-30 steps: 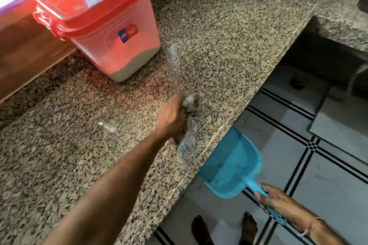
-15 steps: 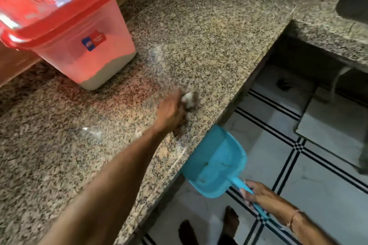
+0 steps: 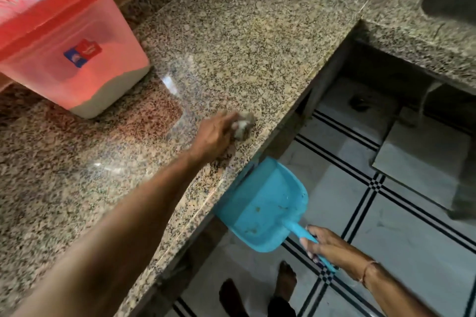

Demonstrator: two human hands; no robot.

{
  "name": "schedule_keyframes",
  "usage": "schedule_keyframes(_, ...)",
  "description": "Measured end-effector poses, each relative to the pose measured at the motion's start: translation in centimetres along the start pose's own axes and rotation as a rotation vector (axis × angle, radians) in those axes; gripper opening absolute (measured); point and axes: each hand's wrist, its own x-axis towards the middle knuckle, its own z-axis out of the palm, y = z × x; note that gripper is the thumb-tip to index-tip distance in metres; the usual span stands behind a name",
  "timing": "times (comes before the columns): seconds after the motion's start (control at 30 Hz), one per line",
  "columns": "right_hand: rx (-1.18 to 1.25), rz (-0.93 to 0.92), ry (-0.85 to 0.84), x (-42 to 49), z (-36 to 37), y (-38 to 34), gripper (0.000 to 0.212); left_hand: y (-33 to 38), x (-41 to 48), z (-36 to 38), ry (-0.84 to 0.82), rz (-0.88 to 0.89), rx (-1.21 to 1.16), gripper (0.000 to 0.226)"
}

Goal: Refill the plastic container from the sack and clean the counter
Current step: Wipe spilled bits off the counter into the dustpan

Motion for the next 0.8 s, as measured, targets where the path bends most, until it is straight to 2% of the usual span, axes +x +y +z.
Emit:
schedule_keyframes(0.1, -0.024, -0.015, 0.001, -1.0, -0.5, 0.3, 0.026, 0.1, -4.9, -0.8, -0.124, 0.083, 0.018, 0.031)
schedule_keyframes(0.17, -0.034, -0.018, -0.006, -1.3, -0.6, 0.5, 0.032, -0.4, -6.3, -2.1, -0.191, 0.029, -0.026, 0.028)
schedule_keyframes(0.23, -0.037, -0.027, -0.018, -1.2, -0.5, 0.7, 0.033, -1.3, -6.0, -4.8, -0.08, -0.171, -0.195, 0.024)
schedule_keyframes(0.3, -0.029, -0.026, -0.035, -0.8, -0.5, 0.9, 0.028, -2.8, -5.5, -7.7, 0.155, -0.354, -0.339, 0.023)
schedule_keyframes(0.33, -0.032, -0.024, -0.043, -0.7, -0.5, 0.9, 0.025, -4.1, -5.9, -8.8, 0.233, -0.411, -0.314, 0.023)
schedule_keyframes(0.47, -0.066, -0.021, -0.047, 0.2, -0.3, 1.2, 0.019, -9.7, -11.9, -8.9, 0.3, -0.654, 0.159, 0.028)
schedule_keyframes(0.53, -0.061, -0.022, -0.055, 0.2, -0.1, 1.3, 0.021, -10.2, -14.1, -7.6, 0.311, -0.665, 0.165, 0.026)
schedule_keyframes(0.67, -0.065, -0.006, -0.076, 0.1, 0.2, 1.2, 0.028, -3.7, -12.4, -4.5, 0.262, -0.505, -0.098, 0.025)
schedule_keyframes(0.73, -0.076, -0.026, -0.094, -0.3, 0.5, 0.5, 0.029, -0.8, -11.8, -3.5, 0.191, -0.492, -0.168, 0.024)
schedule_keyframes(0.8, -0.077, -0.049, -0.098, -0.6, 0.7, -0.1, 0.03, -0.5, -12.3, -4.6, 0.23, -0.518, -0.301, 0.022)
